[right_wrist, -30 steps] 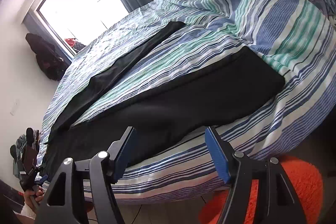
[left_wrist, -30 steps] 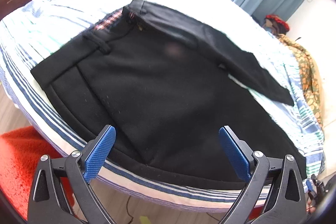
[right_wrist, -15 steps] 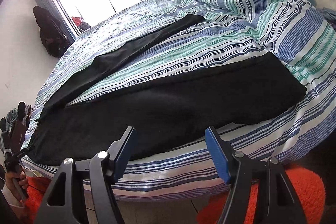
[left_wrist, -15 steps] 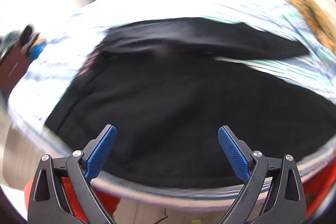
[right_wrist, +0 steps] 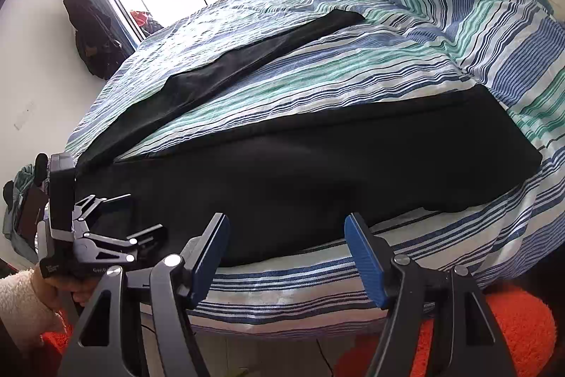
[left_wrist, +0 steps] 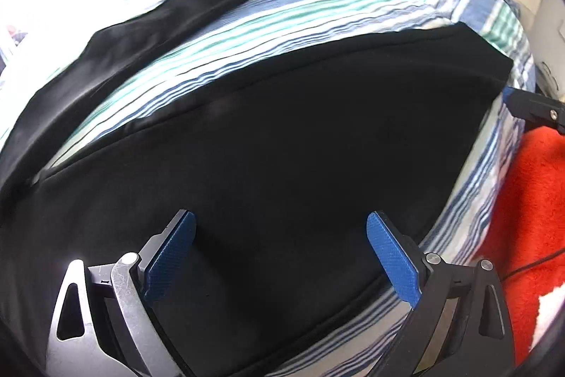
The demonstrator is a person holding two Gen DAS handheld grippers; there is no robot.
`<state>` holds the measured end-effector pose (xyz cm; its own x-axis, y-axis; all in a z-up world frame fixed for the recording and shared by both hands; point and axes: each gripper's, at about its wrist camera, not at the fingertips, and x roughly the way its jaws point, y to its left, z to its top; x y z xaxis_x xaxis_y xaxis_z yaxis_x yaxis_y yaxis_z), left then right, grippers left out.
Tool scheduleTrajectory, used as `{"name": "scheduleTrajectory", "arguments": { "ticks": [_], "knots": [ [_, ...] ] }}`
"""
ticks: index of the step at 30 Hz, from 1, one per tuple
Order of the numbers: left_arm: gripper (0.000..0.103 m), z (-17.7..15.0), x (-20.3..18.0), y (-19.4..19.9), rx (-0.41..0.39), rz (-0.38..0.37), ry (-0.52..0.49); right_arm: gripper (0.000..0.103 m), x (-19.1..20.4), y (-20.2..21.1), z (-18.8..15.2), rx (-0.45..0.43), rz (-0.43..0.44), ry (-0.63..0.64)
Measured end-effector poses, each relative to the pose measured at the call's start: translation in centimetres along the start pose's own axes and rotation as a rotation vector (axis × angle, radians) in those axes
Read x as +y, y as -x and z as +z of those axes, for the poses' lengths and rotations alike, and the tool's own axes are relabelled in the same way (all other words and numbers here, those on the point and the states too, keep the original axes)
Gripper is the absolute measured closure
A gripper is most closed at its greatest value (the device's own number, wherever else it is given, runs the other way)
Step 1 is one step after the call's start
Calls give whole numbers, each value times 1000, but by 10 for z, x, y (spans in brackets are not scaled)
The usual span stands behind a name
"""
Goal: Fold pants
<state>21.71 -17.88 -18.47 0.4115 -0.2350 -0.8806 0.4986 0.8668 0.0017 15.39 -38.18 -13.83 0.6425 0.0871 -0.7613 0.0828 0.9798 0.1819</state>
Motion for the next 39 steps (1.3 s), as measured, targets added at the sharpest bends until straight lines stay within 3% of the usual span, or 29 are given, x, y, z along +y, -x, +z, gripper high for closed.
{"name": "scheduleTrajectory", "arguments": {
  "ticks": [3,6,8,12,17,23,25,27,28,29,32,36,39],
  "knots": [
    [5,-5,-4,4,-3,5,23,35,-4,-3,8,-33,39,-29],
    [5,-10,7,13,9,-1,91,35,0,-10,17,-63,135,-23],
    [5,-13,19,22,4,26,115,35,8,-22,21,-45,184,3],
    [5,-17,47,40,-25,100,129,35,21,-46,21,26,179,39],
    [5,13,128,53,-69,277,198,35,15,-50,18,38,161,12],
    [5,48,253,43,-99,430,445,35,3,-52,15,52,137,-19],
    [4,40,284,23,-63,474,499,35,5,-54,14,61,124,-5],
    [5,16,306,-12,72,529,535,35,9,-57,14,70,111,15],
    [3,0,311,-22,101,520,539,35,10,-59,14,75,108,23],
    [3,-10,312,-19,67,491,539,35,11,-61,15,80,109,28],
    [5,-3,307,3,42,495,525,35,11,-62,17,79,118,31],
    [4,64,269,11,-38,399,383,35,12,-61,18,71,122,52],
    [4,116,222,-25,-26,272,235,35,10,-60,19,70,138,43]
  ]
}}
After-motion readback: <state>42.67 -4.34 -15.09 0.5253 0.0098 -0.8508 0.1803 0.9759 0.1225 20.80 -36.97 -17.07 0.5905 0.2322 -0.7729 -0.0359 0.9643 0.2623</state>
